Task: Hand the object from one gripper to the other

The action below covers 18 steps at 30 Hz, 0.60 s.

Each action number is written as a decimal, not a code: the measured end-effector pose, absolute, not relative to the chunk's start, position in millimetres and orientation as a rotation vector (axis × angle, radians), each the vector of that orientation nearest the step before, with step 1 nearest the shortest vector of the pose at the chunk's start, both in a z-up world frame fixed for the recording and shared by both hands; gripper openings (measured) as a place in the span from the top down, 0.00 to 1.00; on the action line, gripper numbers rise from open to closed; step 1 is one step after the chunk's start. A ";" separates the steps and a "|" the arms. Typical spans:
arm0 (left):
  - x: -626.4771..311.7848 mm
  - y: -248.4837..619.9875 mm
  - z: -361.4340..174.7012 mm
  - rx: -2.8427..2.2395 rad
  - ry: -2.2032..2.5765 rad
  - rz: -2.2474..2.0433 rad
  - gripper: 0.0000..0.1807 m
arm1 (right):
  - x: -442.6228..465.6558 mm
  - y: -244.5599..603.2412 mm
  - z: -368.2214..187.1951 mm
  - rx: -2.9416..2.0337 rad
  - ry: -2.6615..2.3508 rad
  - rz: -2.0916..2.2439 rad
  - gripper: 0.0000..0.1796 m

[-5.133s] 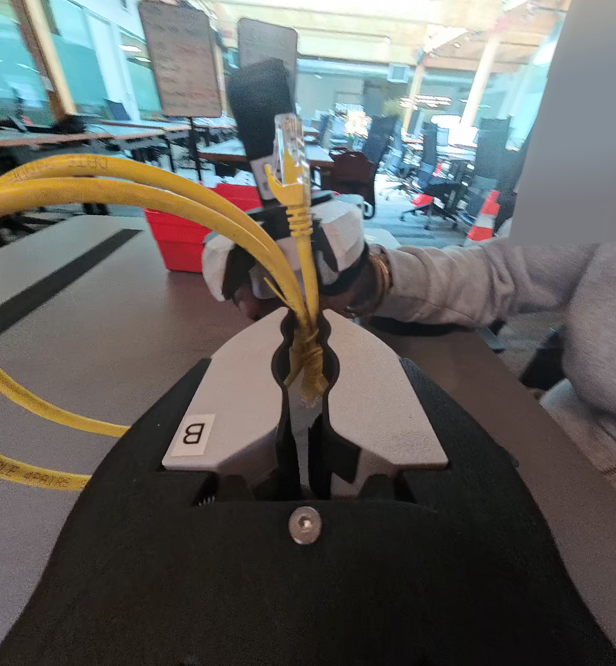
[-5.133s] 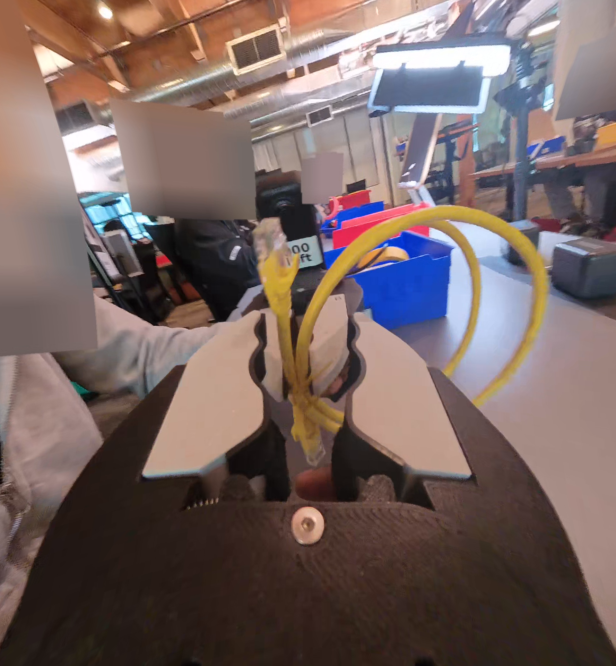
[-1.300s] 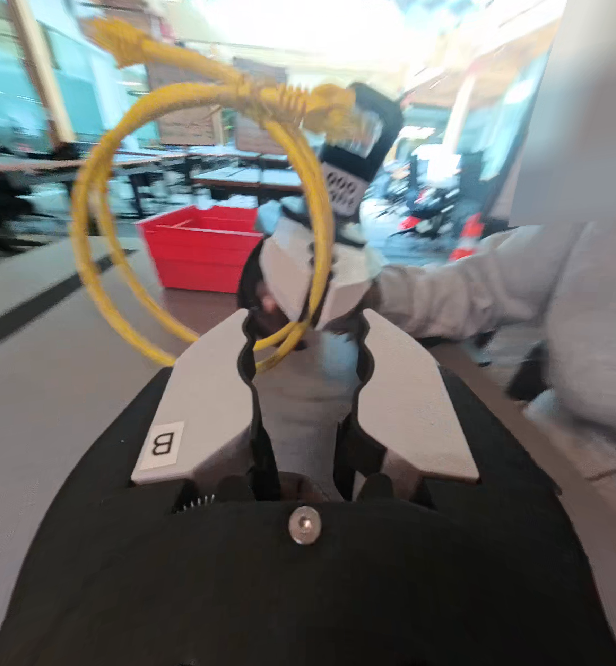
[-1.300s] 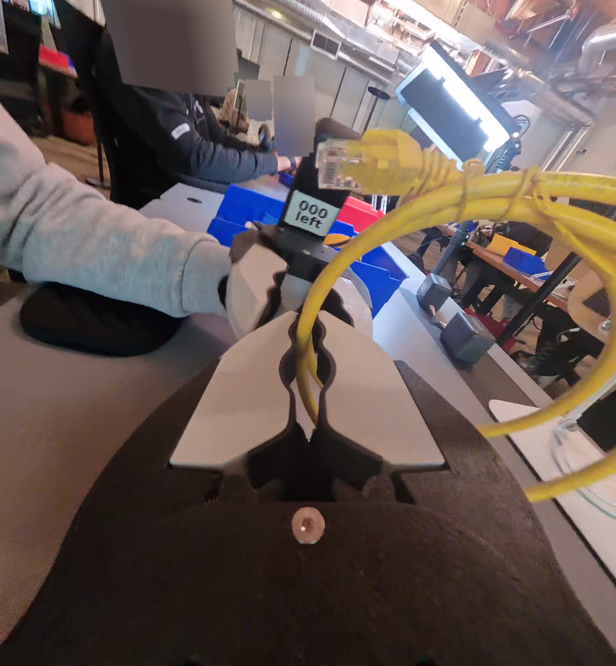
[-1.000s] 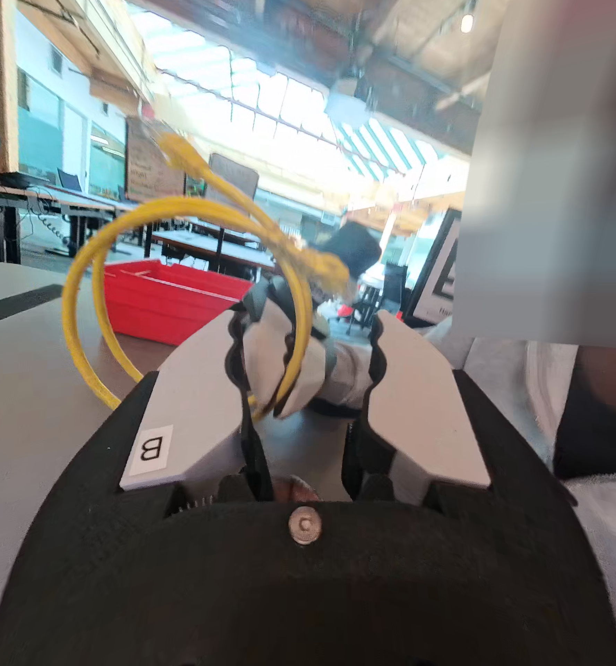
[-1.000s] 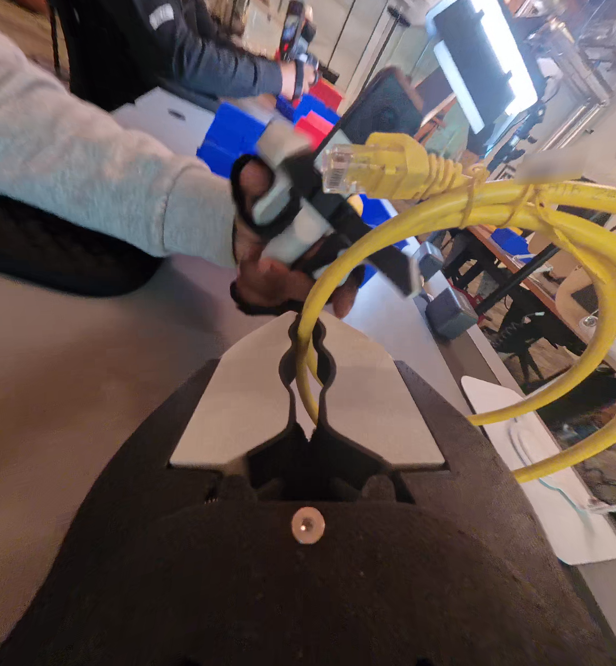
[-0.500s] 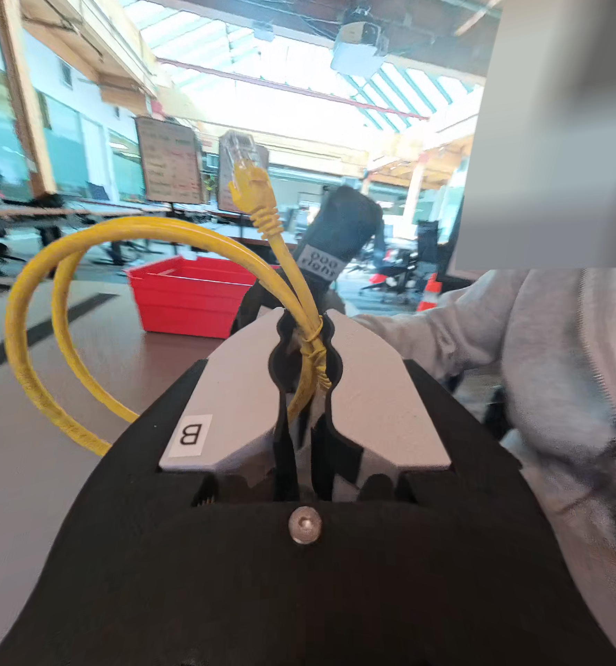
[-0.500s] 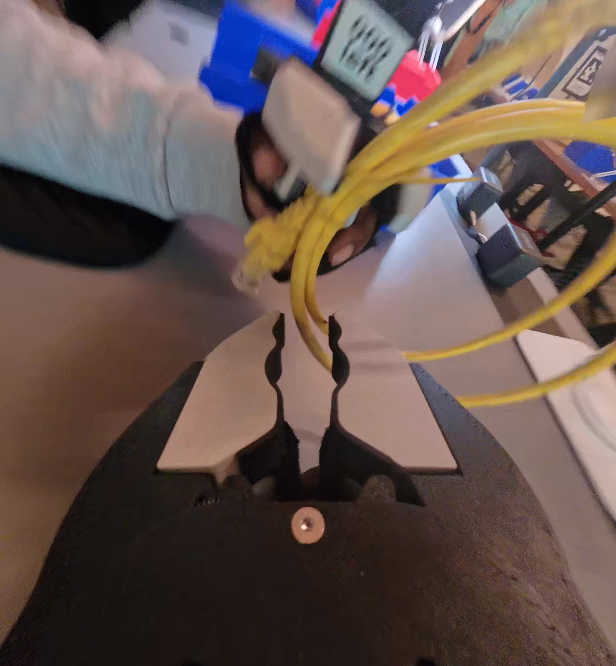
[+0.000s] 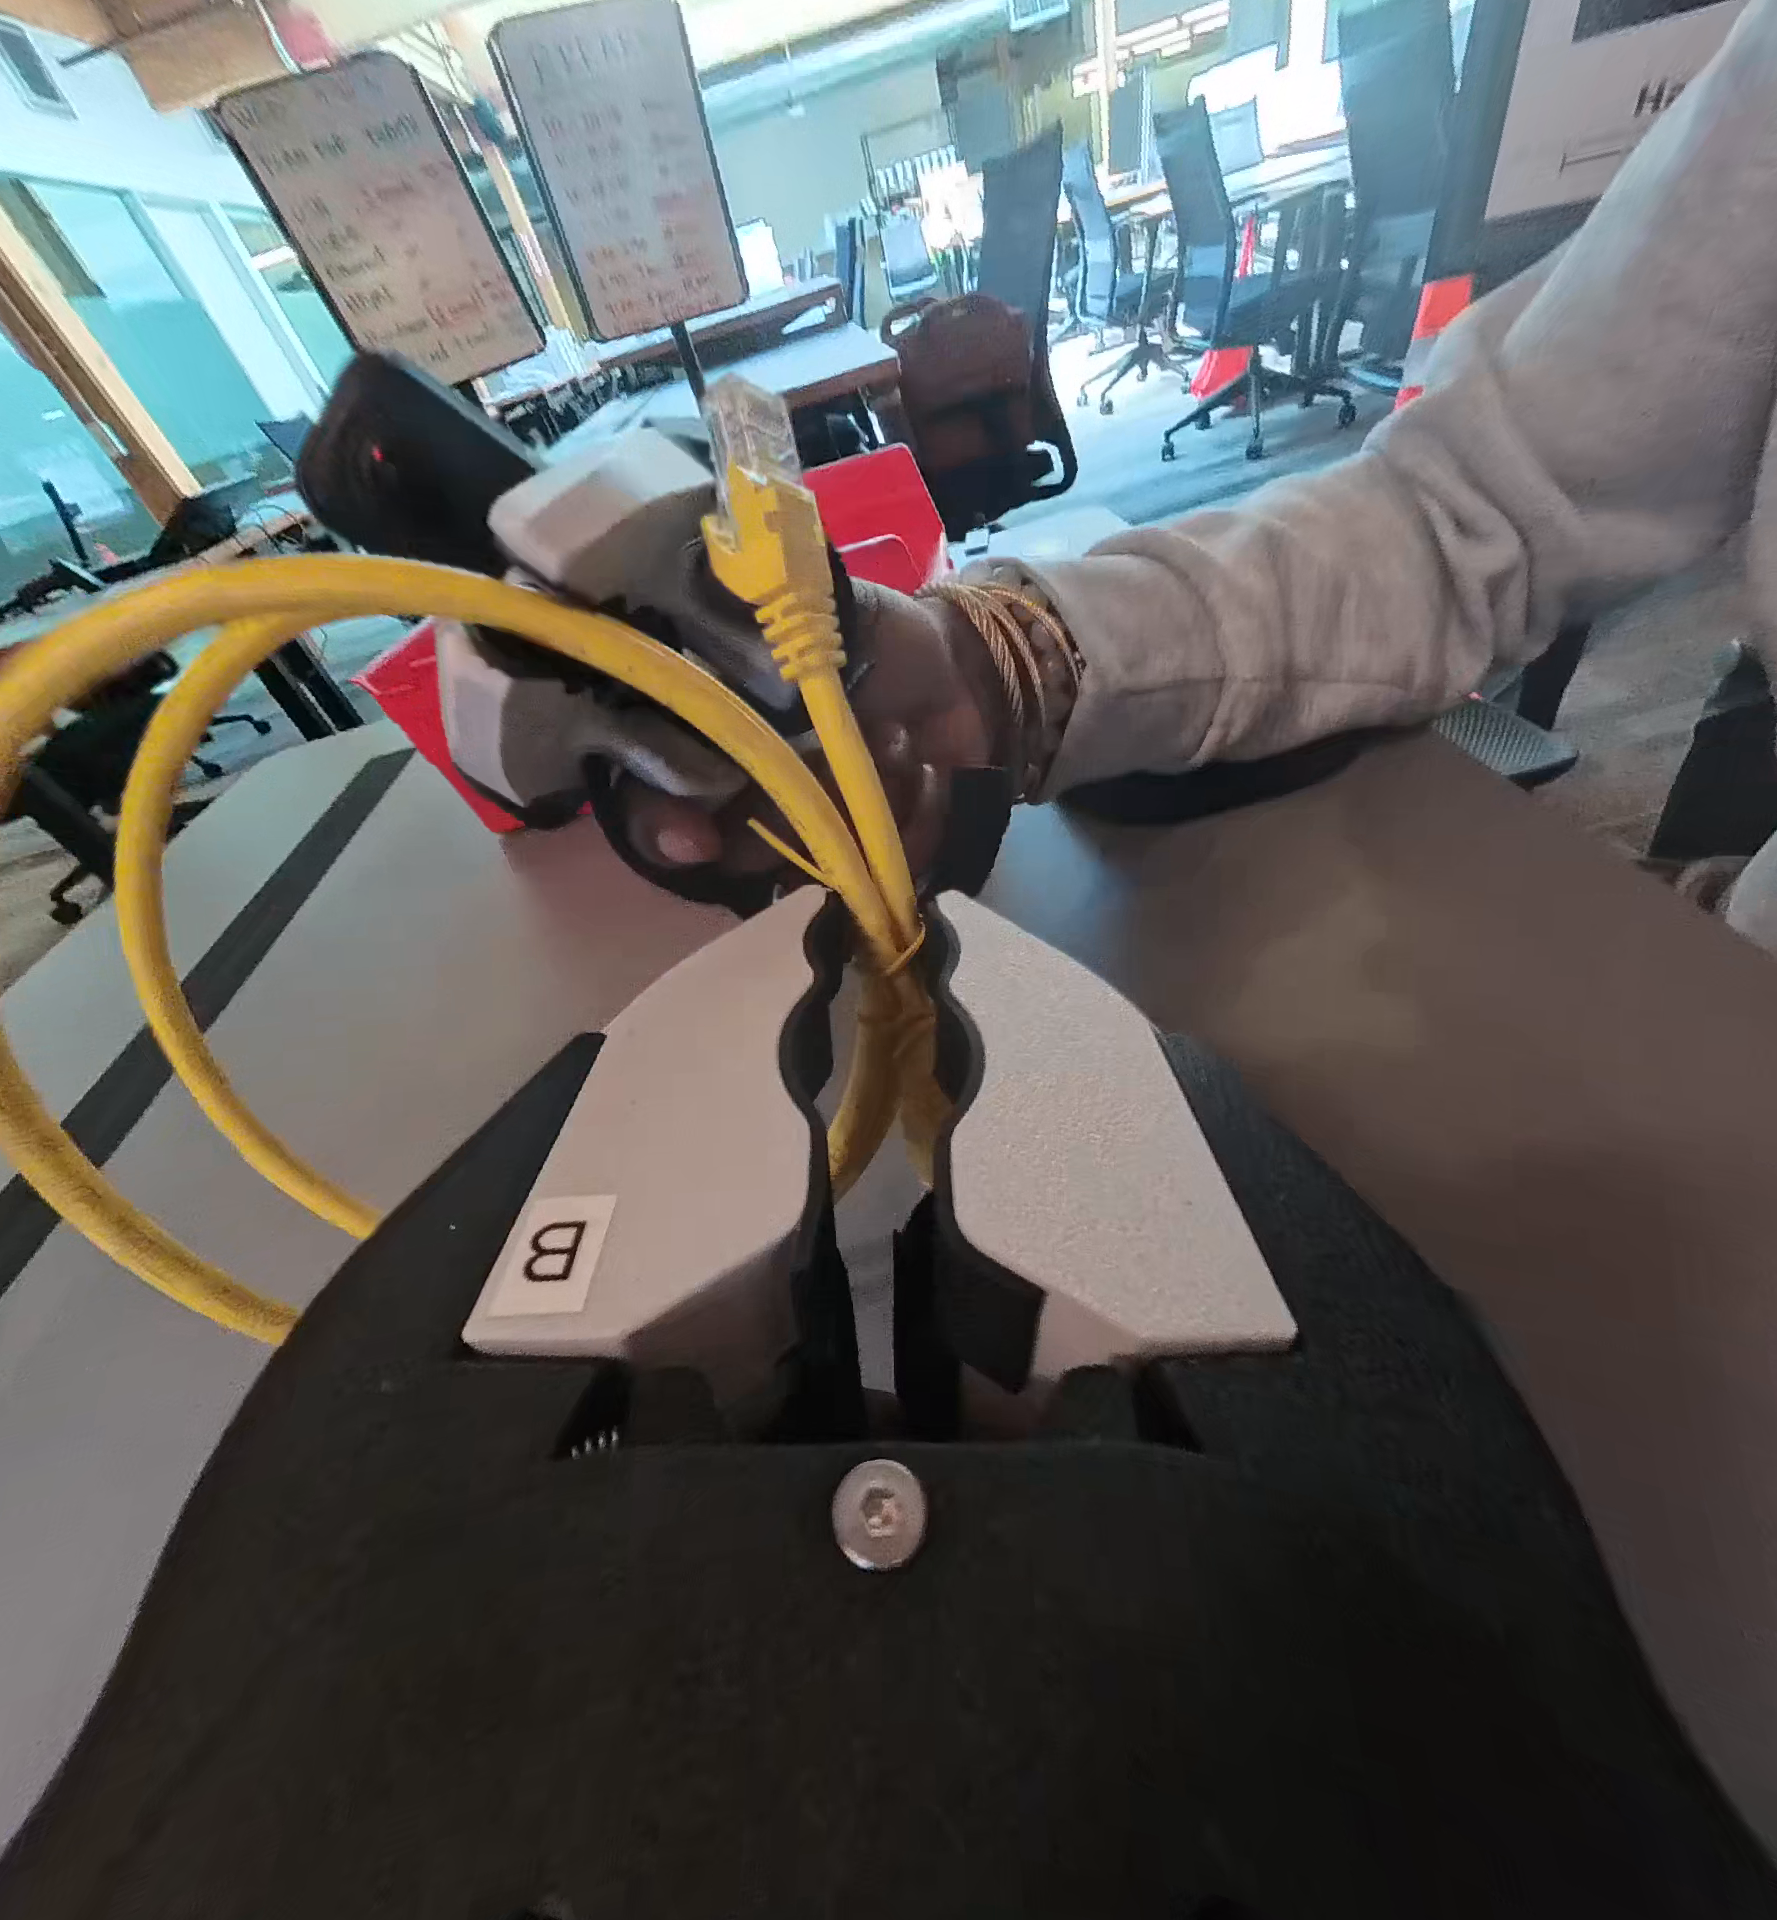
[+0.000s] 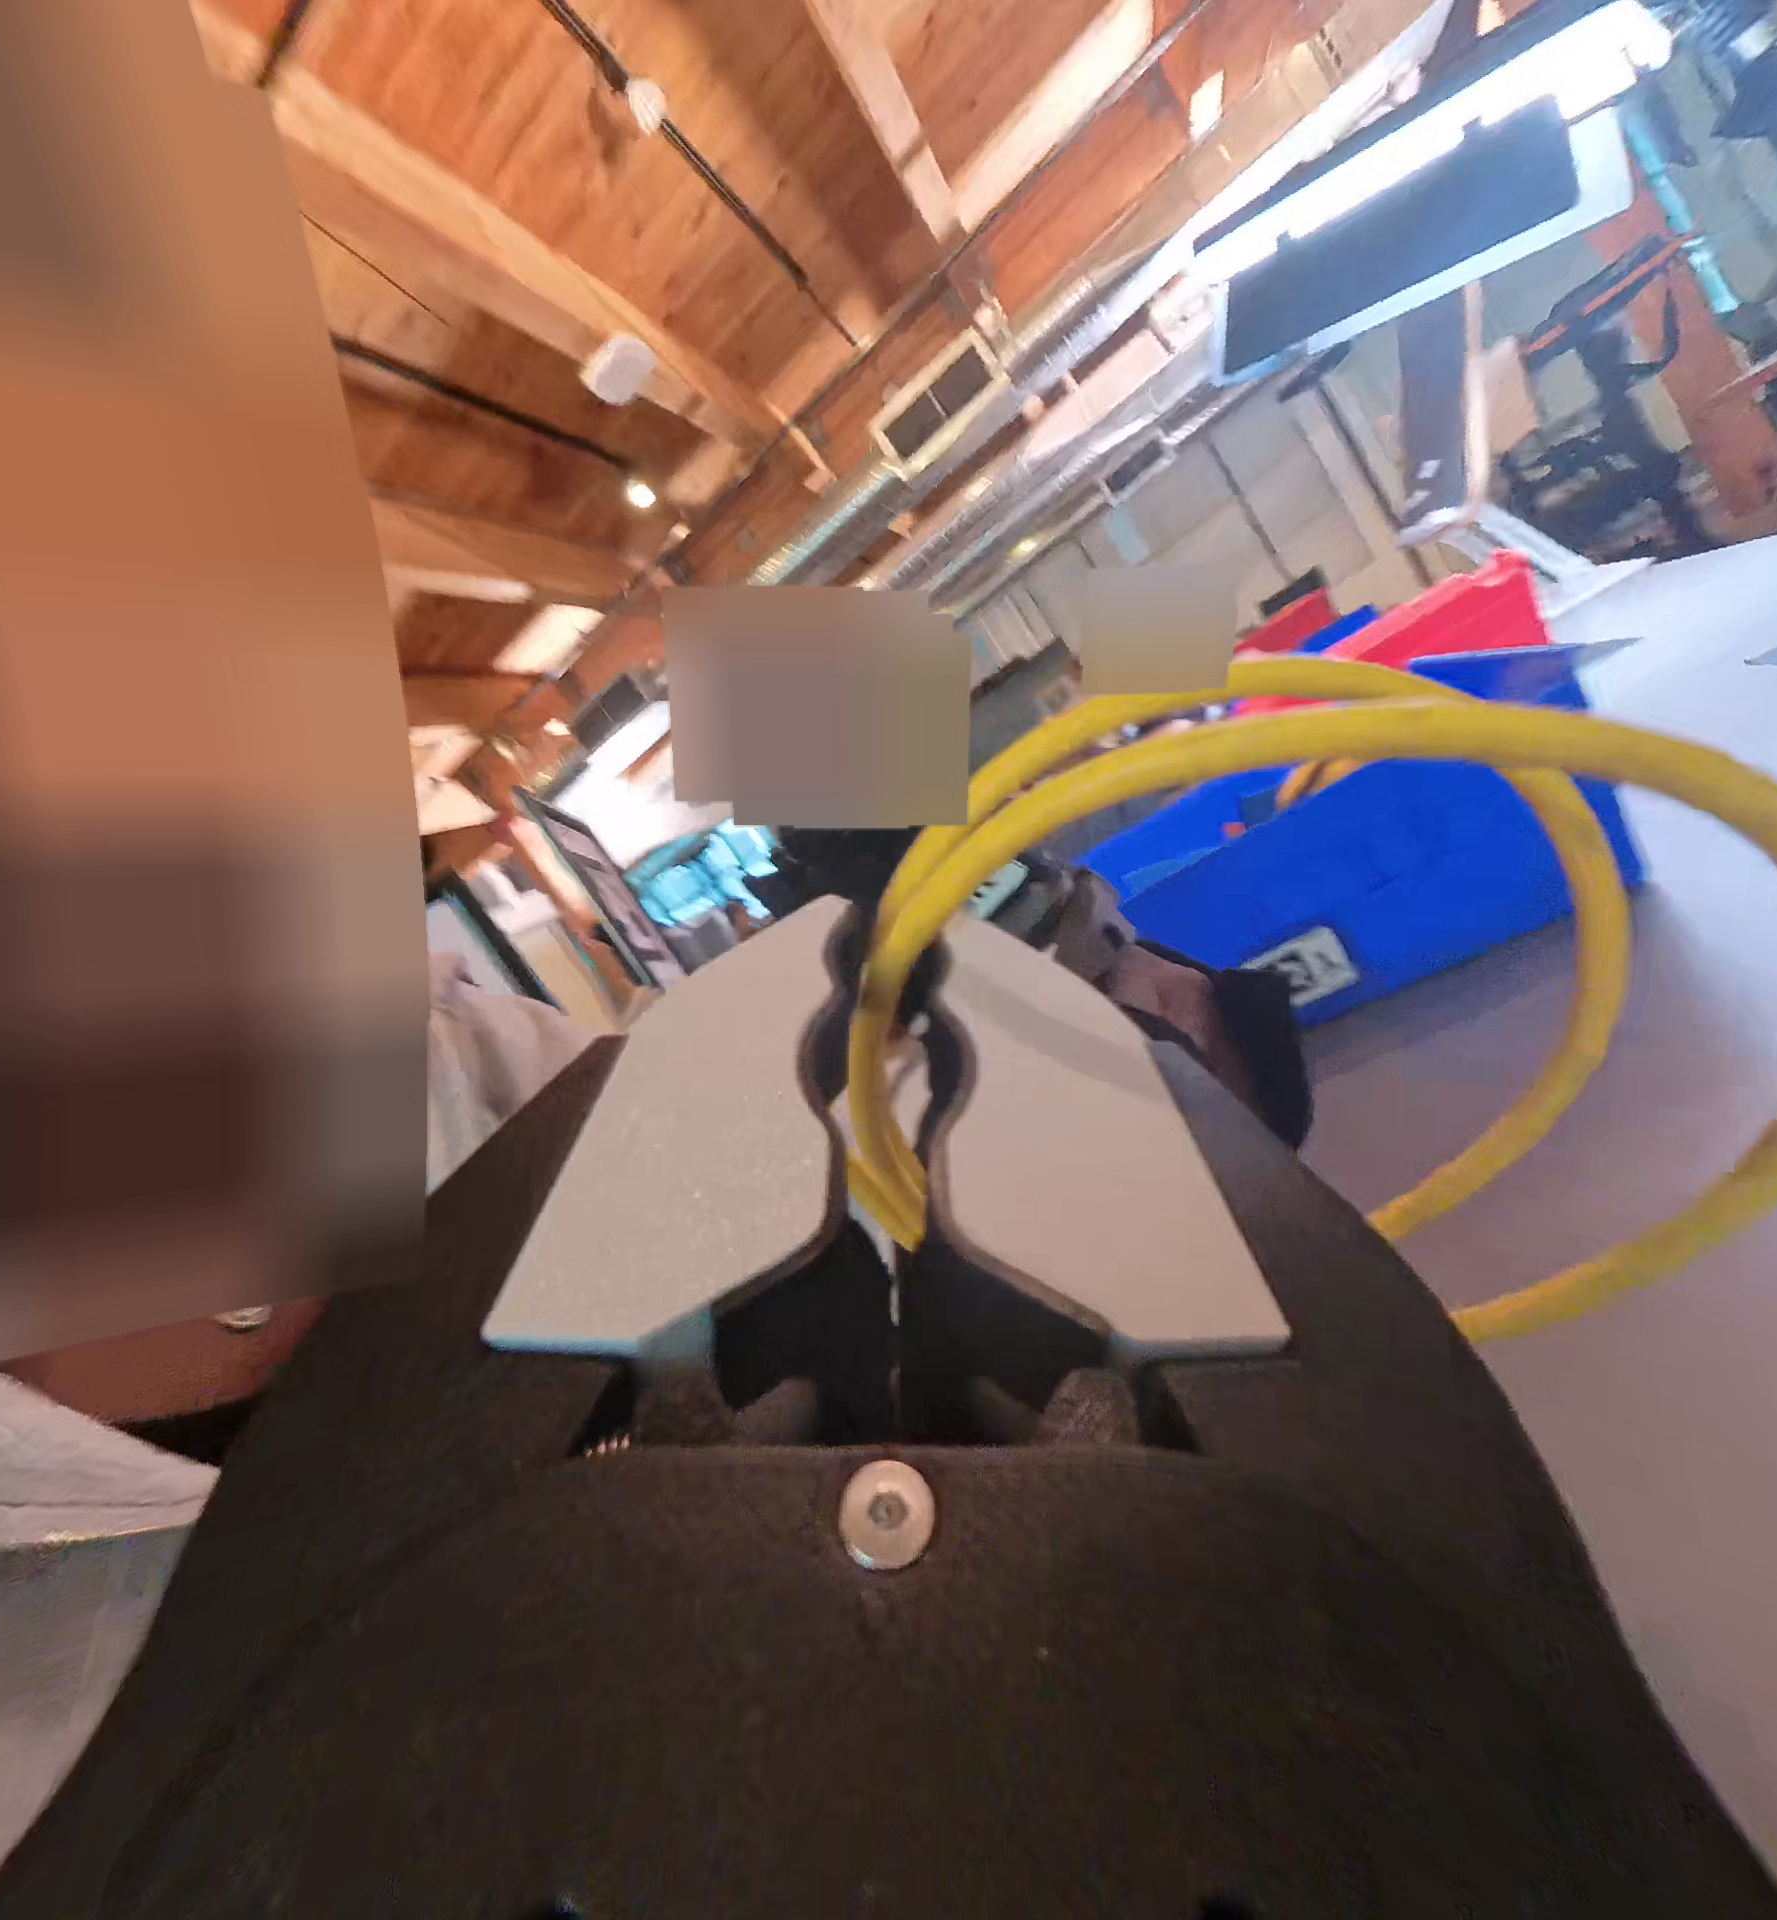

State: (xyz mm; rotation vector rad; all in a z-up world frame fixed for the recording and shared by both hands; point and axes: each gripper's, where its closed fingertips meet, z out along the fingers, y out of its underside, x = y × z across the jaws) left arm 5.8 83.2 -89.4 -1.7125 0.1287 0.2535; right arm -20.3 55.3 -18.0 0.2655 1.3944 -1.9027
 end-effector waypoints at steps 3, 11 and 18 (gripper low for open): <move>2.4 82.7 -94.1 -1.734 0.064 0.207 0.90 | -16.5 52.4 -23.2 0.211 1.525 -1.963 0.96; -3.6 62.5 -55.7 -1.429 -0.203 -0.239 0.74 | 2.1 38.3 -51.7 -0.153 2.114 -2.052 0.97; -11.6 60.0 -43.9 -1.353 -0.287 -0.287 0.74 | 7.0 25.3 -116.9 -0.494 2.726 -1.702 0.97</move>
